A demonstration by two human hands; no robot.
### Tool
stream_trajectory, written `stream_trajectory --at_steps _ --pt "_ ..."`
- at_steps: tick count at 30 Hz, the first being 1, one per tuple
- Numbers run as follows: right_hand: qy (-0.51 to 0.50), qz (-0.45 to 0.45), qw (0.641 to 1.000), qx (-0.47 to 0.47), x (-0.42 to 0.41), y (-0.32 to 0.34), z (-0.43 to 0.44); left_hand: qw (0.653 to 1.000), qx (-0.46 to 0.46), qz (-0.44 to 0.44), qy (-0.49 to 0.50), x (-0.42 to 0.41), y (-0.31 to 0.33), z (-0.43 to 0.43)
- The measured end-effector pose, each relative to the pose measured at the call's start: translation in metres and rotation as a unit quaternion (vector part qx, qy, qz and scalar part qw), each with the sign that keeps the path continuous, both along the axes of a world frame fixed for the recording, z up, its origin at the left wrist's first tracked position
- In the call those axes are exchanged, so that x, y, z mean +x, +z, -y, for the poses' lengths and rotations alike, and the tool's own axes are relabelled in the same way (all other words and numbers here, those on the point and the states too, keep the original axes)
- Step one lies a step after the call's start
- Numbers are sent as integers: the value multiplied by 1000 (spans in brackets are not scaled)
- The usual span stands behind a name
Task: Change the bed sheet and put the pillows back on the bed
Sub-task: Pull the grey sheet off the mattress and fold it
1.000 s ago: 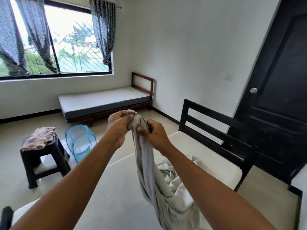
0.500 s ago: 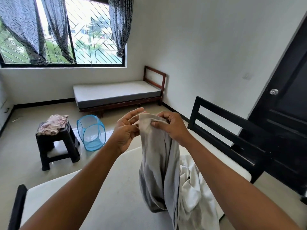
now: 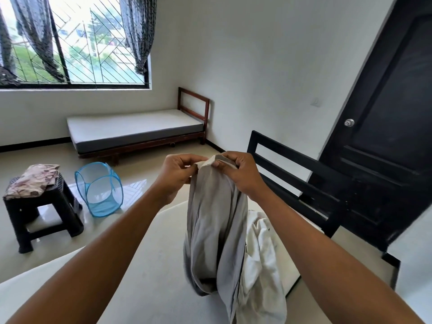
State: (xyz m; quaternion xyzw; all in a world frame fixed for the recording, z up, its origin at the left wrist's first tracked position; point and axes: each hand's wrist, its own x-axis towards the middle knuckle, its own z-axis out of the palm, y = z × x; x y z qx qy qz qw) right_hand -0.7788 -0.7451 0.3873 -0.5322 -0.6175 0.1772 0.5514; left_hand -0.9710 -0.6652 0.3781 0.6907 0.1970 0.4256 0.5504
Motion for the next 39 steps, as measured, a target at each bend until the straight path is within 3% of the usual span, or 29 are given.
stream_trajectory --at_steps 5,8,14,19,27,33,39 --pt "-20 -34 998 39 0 2 0 988 -133 74 -1 13 0 3" --pt "-49 -59 996 55 -3 1 -5 982 -162 92 38 22 3 4" --pt "-43 -40 998 16 -4 4 -9 991 -94 14 97 27 7 3" --pt "-64 9 998 1 -1 3 -10 995 -71 -33 65 24 6 -2" --pt "-79 -1 997 -27 -2 6 -11 999 -8 -31 -26 18 12 -6" --pt "-123 152 980 -49 11 15 -9 999 31 -38 -3 29 6 -4" --pt "-170 182 968 -14 16 27 -6 997 36 -19 73 51 -14 5"
